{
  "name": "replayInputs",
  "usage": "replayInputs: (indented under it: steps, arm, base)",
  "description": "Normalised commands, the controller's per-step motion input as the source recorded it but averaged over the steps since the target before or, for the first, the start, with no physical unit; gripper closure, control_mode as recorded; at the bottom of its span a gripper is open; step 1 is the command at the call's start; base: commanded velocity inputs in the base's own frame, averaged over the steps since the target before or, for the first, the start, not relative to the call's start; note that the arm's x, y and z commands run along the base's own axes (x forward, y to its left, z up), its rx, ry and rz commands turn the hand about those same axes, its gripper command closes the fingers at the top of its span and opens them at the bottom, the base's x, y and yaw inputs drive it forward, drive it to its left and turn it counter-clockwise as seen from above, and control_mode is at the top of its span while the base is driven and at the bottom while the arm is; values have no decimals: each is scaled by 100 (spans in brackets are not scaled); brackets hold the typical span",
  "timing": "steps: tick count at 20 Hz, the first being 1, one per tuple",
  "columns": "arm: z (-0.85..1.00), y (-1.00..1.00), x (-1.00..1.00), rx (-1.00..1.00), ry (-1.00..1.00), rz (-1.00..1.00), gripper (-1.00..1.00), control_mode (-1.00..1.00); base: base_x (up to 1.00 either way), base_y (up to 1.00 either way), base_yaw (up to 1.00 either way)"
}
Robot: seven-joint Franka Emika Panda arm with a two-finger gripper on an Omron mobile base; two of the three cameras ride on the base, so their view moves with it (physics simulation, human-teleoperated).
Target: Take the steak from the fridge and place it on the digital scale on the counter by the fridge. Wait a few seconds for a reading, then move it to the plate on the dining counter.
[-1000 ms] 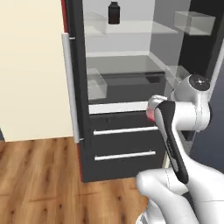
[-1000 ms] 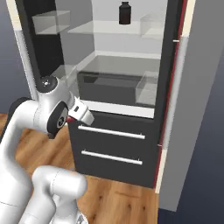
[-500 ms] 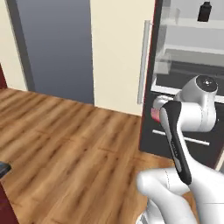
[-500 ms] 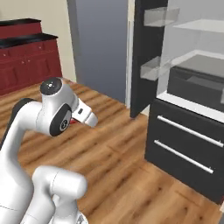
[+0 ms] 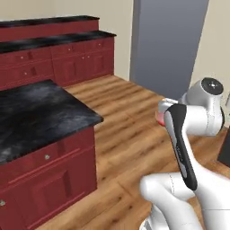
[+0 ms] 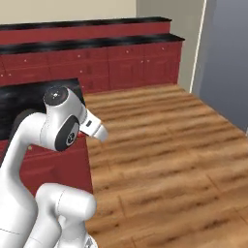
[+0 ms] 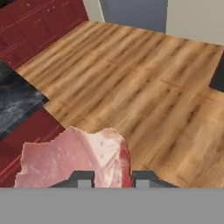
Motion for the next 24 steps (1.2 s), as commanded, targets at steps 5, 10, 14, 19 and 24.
replayInputs:
  steps: [5, 10, 14, 19, 24]
  arm:
    - [0, 0, 0, 0, 0, 0, 100, 100]
    - [0, 0, 0, 0, 0, 0, 100, 100]
    - [0, 0, 0, 0, 0, 0, 100, 100]
    - [0, 0, 0, 0, 0, 0, 100, 100]
    - [0, 0, 0, 0, 0, 0, 100, 100]
  base:
    - [-23, 57, 75]
    - [25, 88, 53]
    - [96, 86, 20]
    - [85, 90, 17]
    - [17, 100, 22]
